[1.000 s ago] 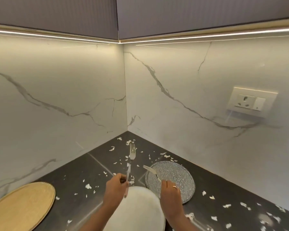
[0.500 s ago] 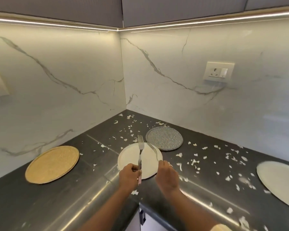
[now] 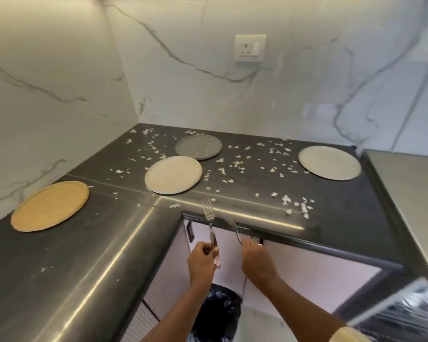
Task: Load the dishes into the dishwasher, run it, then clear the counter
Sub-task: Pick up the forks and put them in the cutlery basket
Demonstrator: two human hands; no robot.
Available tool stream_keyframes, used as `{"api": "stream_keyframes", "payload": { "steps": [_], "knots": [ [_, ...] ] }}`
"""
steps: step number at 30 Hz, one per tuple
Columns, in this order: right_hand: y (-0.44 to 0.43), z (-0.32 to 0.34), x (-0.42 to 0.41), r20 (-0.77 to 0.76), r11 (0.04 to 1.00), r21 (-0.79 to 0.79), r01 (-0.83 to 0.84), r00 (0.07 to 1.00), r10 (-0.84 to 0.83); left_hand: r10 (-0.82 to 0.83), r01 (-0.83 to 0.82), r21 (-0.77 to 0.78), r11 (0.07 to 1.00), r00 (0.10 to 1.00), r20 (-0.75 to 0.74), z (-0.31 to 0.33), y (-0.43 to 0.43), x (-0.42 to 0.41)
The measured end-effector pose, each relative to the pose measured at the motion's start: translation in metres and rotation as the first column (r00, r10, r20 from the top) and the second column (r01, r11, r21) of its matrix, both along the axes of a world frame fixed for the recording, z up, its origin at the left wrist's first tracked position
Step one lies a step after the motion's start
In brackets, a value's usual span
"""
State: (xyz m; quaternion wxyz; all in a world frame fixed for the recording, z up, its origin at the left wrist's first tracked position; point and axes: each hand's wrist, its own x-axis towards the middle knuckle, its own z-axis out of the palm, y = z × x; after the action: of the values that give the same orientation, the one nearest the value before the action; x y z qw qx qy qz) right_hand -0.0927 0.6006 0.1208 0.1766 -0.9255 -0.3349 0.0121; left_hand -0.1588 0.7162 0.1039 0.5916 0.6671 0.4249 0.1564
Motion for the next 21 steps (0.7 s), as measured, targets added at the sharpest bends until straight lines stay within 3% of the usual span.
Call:
{"api": "stream_keyframes", "payload": {
  "steps": [4, 10, 16, 21],
  "knots": [
    [-0.063, -0.016, -0.018, -0.040, 0.999, -0.047, 0.022, 0.999, -0.024, -0.141, 0.142, 0.010, 0.990, 0.986, -0.085, -0.016, -0.057, -0.009],
    [-0.161, -0.063, -0.050, -0.148, 0.974, -0.109, 0.197, 0.966, -0.212, -0.273, 0.288, 0.080, 0.954, 0.948, -0.164, -0.051, -0.148, -0.025],
    [-0.267, -0.092, -0.089, -0.291, 0.882, -0.213, 0.420, 0.835, -0.467, -0.437, 0.451, -0.031, 0.892, 0.844, -0.310, -0.094, -0.233, -0.036],
    [-0.345, -0.112, -0.113, -0.338, 0.773, -0.278, 0.570, 0.695, -0.634, -0.568, 0.613, 0.007, 0.790, 0.737, -0.366, -0.117, -0.303, -0.033]
  ]
}}
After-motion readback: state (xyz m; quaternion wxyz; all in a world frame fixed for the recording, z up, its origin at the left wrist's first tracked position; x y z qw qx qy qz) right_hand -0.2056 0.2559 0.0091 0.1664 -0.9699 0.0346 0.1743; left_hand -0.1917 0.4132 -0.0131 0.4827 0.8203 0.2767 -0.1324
